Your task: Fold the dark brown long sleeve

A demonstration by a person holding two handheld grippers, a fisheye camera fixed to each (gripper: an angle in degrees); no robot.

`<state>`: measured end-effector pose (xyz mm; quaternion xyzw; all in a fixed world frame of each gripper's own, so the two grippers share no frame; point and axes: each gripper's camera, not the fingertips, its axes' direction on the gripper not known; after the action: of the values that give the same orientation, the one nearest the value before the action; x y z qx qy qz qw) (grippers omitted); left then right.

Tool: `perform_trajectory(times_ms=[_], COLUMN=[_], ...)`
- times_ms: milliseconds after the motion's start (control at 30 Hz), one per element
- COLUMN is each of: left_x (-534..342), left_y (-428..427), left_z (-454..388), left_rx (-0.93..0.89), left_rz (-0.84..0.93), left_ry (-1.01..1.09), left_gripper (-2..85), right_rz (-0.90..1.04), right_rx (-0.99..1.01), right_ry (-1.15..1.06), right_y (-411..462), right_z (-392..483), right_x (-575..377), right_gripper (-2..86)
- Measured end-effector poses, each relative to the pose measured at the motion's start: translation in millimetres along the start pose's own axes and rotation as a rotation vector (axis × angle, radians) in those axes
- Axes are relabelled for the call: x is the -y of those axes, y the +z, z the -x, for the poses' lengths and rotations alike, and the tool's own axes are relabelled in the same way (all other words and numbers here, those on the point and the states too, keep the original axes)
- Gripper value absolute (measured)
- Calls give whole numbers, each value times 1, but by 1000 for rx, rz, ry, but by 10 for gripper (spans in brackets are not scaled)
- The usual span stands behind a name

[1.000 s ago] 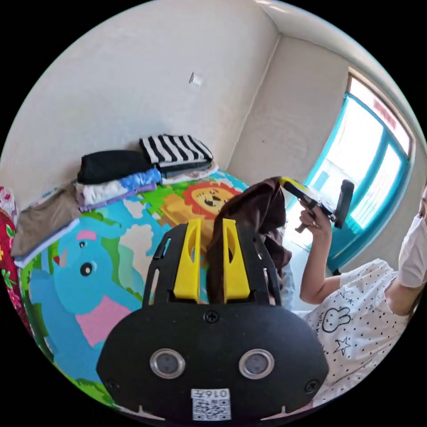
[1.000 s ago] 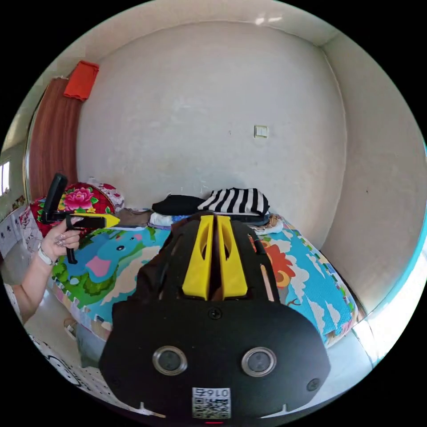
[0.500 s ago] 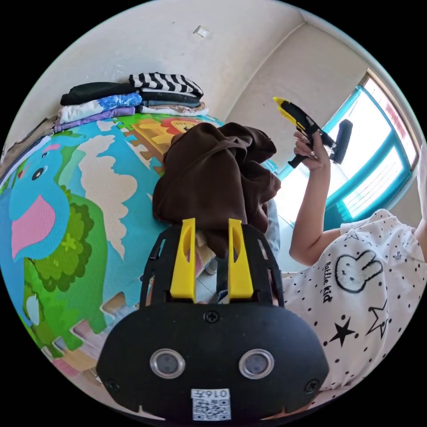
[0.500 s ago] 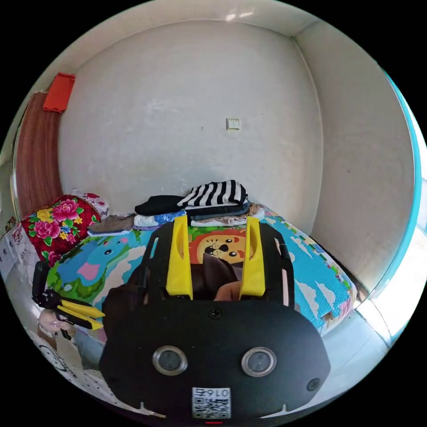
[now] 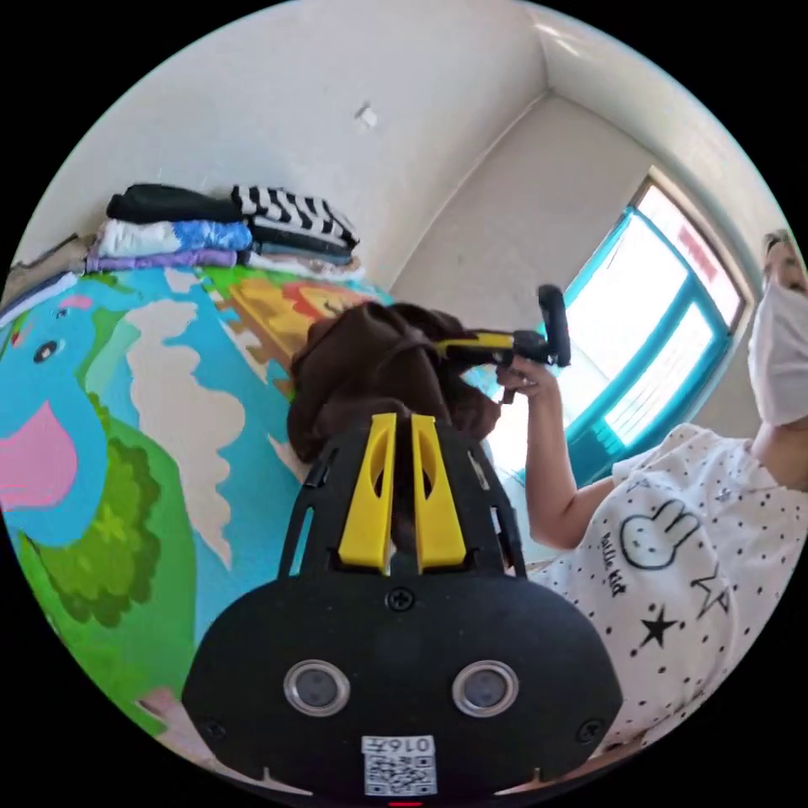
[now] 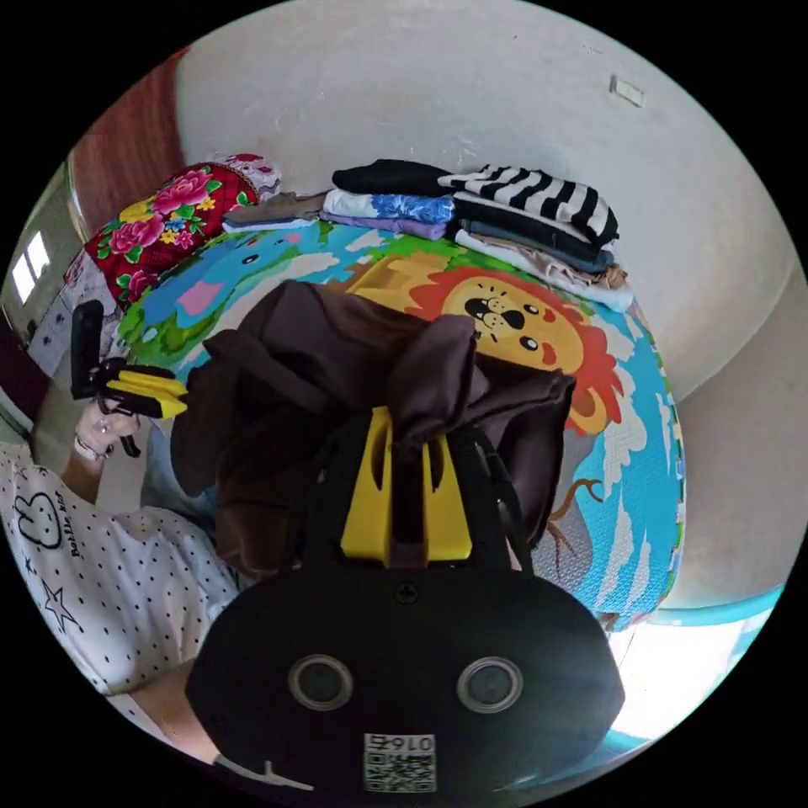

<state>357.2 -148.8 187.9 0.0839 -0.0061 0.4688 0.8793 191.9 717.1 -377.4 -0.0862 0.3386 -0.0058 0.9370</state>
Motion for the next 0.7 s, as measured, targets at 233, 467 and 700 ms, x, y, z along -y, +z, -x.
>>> perform_trajectory(times_ms=[233,467,700], left_x=[105,219,341], left_y=[-87,-131,-137], left_z=[-71,-152,-217], left_rx=[418,680,699], left_rz=[-162,-378,-405], left_ry=[265,376,501], left_gripper=[2,-1,9], right_rz=[-747,-973,-1173], right_rx=[426,612,556], right_ry=[-41,65,193], right_y=[-94,-120,-133], right_z=[-18,-60,-81], right_x=[9,85,45], right_gripper=[27,24,27])
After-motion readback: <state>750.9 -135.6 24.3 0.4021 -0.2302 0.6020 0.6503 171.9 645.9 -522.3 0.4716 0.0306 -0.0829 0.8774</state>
